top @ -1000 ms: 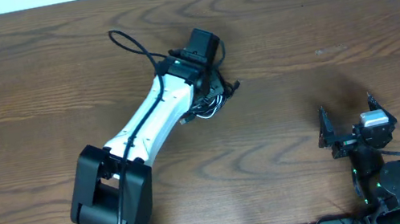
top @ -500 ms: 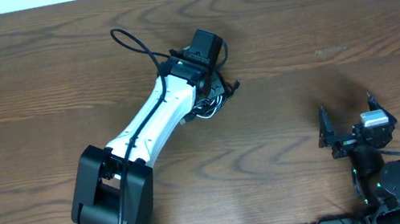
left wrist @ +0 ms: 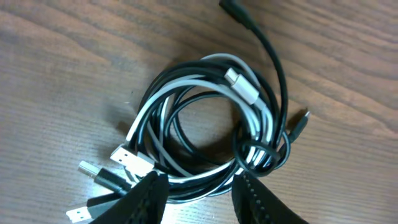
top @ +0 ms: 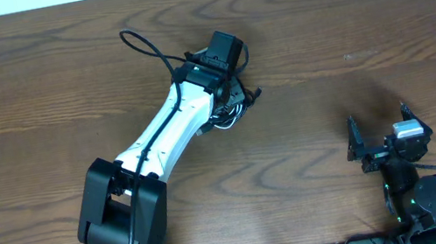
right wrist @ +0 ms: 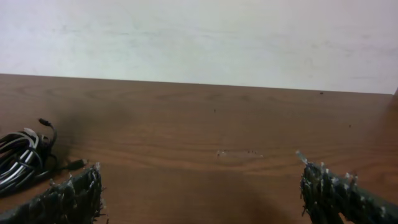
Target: Untangle cables
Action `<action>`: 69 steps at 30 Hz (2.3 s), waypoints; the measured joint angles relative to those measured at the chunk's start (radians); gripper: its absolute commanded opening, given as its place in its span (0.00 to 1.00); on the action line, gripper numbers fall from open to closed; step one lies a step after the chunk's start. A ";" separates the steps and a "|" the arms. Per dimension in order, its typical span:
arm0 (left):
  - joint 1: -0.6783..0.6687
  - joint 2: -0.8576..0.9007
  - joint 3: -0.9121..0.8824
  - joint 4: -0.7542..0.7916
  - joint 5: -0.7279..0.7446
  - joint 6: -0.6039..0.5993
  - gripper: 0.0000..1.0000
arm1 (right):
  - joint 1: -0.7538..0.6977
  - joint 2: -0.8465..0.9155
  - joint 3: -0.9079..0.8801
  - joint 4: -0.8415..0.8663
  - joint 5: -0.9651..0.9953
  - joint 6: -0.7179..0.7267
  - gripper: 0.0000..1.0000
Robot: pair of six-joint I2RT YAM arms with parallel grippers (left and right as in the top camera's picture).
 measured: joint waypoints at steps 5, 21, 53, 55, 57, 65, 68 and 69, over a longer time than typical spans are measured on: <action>0.000 0.000 0.000 0.020 0.010 0.000 0.39 | 0.000 0.000 0.000 0.000 0.000 0.000 0.99; -0.089 0.000 0.000 0.036 0.030 -0.152 0.30 | 0.000 0.000 0.000 0.000 0.000 0.000 0.99; -0.118 0.130 0.000 0.116 -0.104 -0.420 0.30 | 0.000 0.000 0.000 0.000 0.000 0.000 0.99; -0.118 0.130 0.000 0.115 -0.105 -0.419 0.30 | 0.000 0.000 0.000 0.000 0.000 0.000 0.99; -0.119 0.130 0.000 0.113 -0.108 -0.412 0.30 | 0.000 0.000 0.000 0.000 0.000 0.000 0.99; -0.123 0.130 0.000 0.092 -0.119 -0.370 0.24 | 0.000 0.000 0.000 0.000 0.000 0.000 0.99; -0.123 0.130 0.000 0.090 -0.119 -0.337 0.21 | 0.000 0.000 0.000 0.000 0.000 0.000 0.99; -0.124 0.130 0.000 0.087 -0.119 -0.324 0.21 | 0.000 0.000 0.000 0.000 0.000 0.000 0.99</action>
